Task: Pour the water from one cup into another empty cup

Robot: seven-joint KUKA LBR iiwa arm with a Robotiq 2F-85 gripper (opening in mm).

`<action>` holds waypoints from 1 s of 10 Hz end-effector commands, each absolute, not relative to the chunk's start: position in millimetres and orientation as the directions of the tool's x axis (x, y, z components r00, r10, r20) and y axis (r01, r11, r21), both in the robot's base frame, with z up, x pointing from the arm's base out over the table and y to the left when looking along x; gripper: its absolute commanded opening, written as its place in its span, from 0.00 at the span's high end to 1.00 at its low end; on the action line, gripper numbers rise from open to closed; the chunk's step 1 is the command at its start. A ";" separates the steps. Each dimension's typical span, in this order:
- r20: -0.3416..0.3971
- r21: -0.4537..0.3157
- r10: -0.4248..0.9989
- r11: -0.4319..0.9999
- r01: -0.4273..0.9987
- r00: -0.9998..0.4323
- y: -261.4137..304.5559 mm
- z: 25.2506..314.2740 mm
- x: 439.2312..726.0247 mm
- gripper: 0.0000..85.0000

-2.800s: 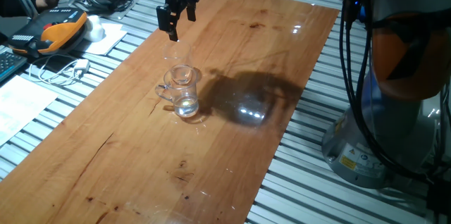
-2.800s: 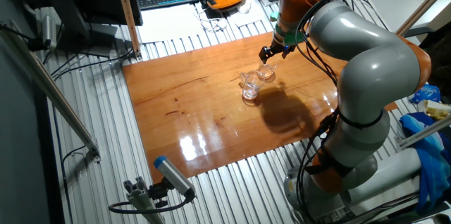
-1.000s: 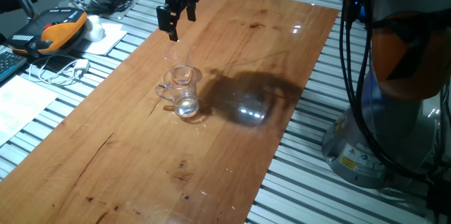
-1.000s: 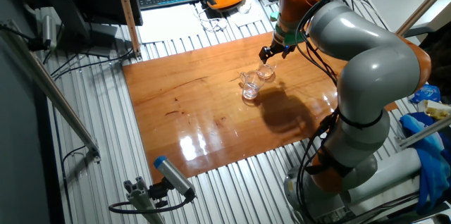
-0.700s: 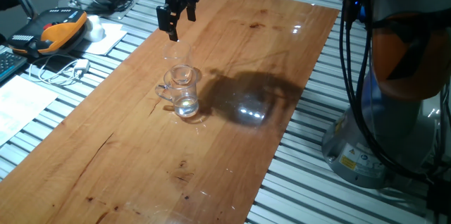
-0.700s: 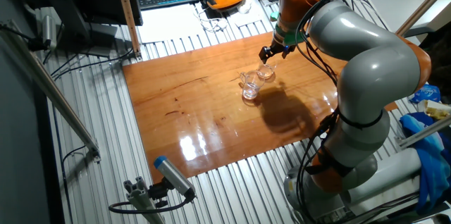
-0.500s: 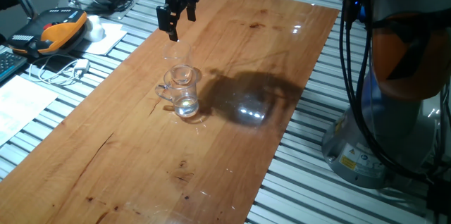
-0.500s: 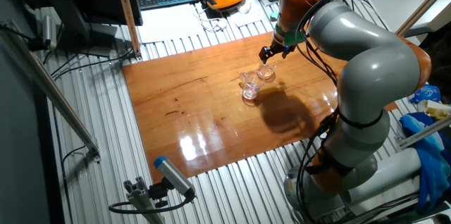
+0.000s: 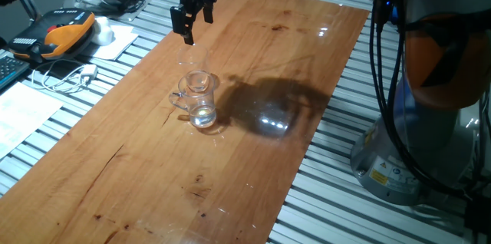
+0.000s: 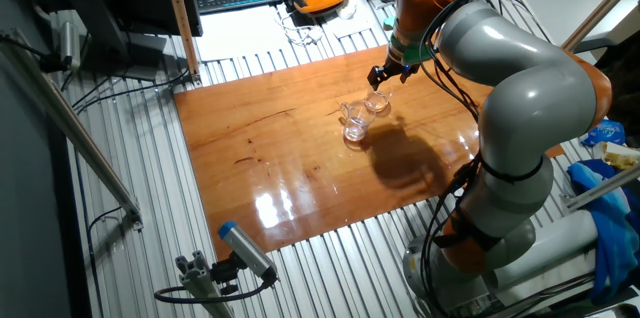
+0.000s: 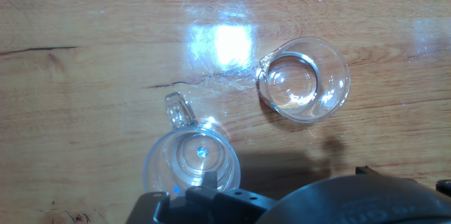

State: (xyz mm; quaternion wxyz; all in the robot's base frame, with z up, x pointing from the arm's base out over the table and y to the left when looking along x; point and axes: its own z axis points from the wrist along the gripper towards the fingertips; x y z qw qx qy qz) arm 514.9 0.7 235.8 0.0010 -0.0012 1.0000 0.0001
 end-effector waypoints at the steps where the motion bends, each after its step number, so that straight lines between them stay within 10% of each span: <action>1: 0.169 0.055 -0.031 0.998 -0.022 -0.985 -0.9 237.4 514.0 1.00; 10: 0.127 0.022 -0.044 0.999 -0.042 -0.991 1.9 260.3 504.5 1.00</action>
